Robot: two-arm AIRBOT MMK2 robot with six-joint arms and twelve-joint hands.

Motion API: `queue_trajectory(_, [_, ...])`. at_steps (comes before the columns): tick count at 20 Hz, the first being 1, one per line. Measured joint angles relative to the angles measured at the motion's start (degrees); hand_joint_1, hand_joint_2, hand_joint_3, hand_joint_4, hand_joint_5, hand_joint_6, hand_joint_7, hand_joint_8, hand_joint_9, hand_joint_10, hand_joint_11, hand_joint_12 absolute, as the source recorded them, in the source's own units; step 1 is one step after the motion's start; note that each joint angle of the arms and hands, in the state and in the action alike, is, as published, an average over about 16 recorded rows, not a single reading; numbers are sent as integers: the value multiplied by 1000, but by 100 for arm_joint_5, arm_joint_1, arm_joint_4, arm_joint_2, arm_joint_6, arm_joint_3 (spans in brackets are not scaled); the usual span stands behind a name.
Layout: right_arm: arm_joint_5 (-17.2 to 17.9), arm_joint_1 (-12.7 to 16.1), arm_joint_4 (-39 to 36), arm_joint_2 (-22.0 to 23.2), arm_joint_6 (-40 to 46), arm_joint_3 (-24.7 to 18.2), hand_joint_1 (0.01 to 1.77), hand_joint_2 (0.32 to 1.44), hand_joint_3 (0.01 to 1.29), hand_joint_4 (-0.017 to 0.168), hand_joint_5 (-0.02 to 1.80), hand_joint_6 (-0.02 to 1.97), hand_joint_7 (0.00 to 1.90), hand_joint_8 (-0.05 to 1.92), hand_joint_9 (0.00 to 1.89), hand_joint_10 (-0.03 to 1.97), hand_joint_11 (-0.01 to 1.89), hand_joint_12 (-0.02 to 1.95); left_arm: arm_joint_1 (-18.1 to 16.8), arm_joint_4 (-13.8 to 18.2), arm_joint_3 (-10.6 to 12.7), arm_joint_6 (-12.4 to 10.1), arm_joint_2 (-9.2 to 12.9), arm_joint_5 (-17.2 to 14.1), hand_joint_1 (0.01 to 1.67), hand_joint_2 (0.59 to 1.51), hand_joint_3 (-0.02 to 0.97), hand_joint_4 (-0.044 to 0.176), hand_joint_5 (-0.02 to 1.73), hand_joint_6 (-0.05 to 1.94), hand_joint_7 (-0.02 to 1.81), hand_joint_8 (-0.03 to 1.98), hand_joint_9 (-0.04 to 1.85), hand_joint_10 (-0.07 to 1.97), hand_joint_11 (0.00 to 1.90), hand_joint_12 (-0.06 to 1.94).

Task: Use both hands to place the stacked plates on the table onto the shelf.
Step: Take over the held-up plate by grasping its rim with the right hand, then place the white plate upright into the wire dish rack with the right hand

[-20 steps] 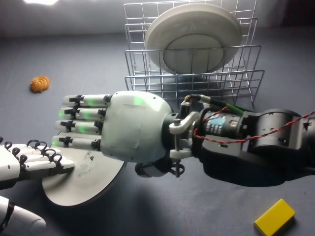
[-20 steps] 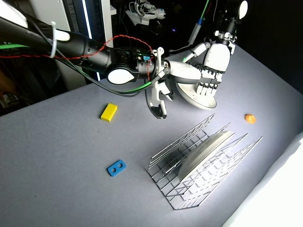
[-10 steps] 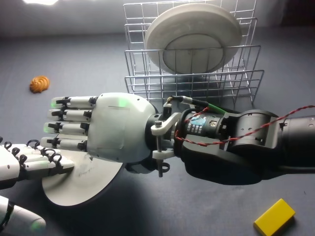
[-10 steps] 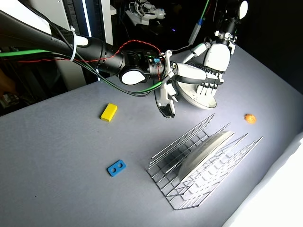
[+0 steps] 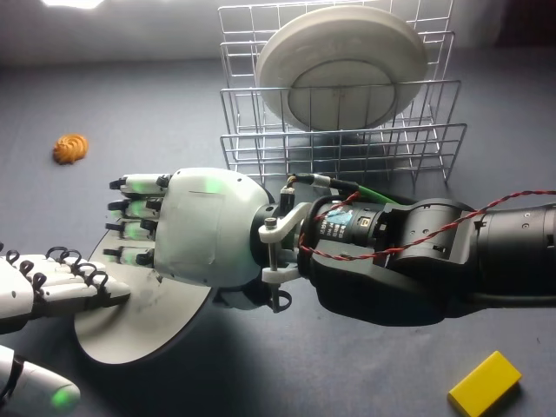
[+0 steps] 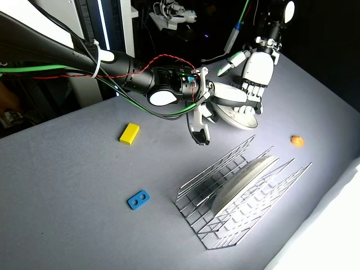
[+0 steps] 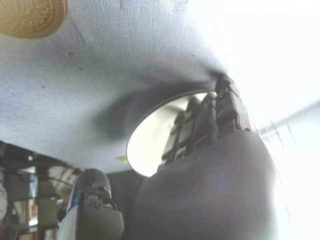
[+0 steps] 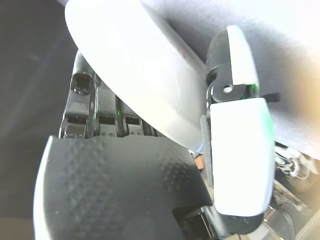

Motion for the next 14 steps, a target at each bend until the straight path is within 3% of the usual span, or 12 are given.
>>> queue_trajectory(8, [132,-23,-17,-8,-50,30,1028,1067,11,-7,629,420,713,657,810,381,453,1211,-32,-62,54,-8,-10,-17,14,1091,4,5,-6,-42,18,-7,-29,-62,25,-7])
queue_trajectory(14, [280,-54,-17,46,-50,-9,1068,1059,12,-11,686,723,846,1049,991,641,666,1267,-273,-128,182,28,-14,134,14,1095,5,5,3,-26,19,-3,-19,-61,22,5])
